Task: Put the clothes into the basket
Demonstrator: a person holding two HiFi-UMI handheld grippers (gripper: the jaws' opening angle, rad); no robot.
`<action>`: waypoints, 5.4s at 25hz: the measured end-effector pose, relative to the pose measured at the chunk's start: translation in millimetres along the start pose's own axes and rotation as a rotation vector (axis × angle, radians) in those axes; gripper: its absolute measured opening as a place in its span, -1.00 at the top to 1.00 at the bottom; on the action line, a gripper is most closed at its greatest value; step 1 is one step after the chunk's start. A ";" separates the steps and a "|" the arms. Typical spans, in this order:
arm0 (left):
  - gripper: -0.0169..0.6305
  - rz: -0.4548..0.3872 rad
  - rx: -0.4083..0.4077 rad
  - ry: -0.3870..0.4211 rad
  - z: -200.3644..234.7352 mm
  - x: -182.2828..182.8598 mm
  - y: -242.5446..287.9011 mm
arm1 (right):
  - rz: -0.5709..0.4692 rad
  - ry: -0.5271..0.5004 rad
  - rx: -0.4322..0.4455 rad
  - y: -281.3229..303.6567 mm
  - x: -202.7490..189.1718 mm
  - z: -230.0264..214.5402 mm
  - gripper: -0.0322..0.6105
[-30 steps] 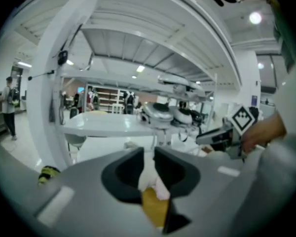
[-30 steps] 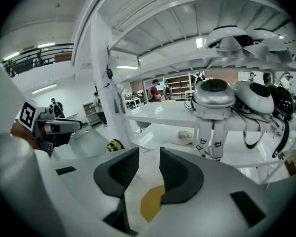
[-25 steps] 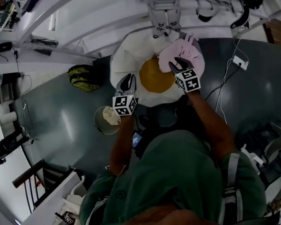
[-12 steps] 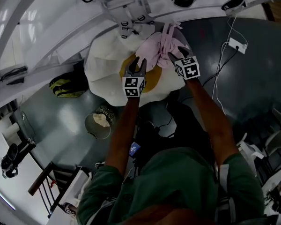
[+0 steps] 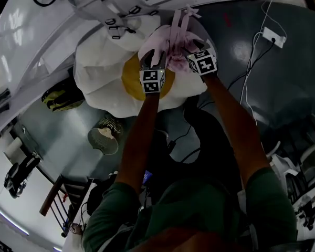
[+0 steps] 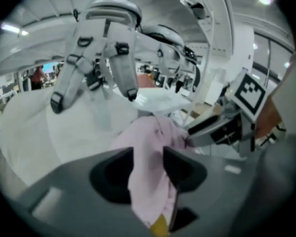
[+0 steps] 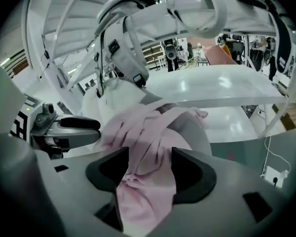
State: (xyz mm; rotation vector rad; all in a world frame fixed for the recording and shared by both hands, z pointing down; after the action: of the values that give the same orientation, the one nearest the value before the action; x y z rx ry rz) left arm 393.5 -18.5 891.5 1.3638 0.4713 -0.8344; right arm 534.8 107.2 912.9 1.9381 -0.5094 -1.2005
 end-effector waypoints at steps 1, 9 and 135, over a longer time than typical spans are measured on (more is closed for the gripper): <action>0.40 0.010 -0.003 0.001 0.5 -5.9 10.3 | 0.015 -0.009 0.007 11.6 -5.7 -0.2 0.15; 0.86 0.122 -0.004 -0.050 12.9 -36.2 43.1 | 0.099 -0.055 -0.037 52.2 -20.7 3.7 0.61; 0.93 -0.561 0.751 -0.386 188.9 -231.7 -914.3 | -0.169 -0.630 0.746 -224.7 60.0 881.7 0.89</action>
State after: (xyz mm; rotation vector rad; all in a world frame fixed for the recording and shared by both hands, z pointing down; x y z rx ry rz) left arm -473.4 -137.4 491.7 1.7080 0.2330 -1.8286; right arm -226.4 -156.2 485.3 2.1911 -1.2861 -1.9394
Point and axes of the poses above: the fingertips, and each gripper's own axes: y forward along the fingers, z to its left, x out of its top, the point moved 8 cm from there along -y, backward along the fingers, and after that the axes turned 5 degrees about -x, right-handed, at the moved point
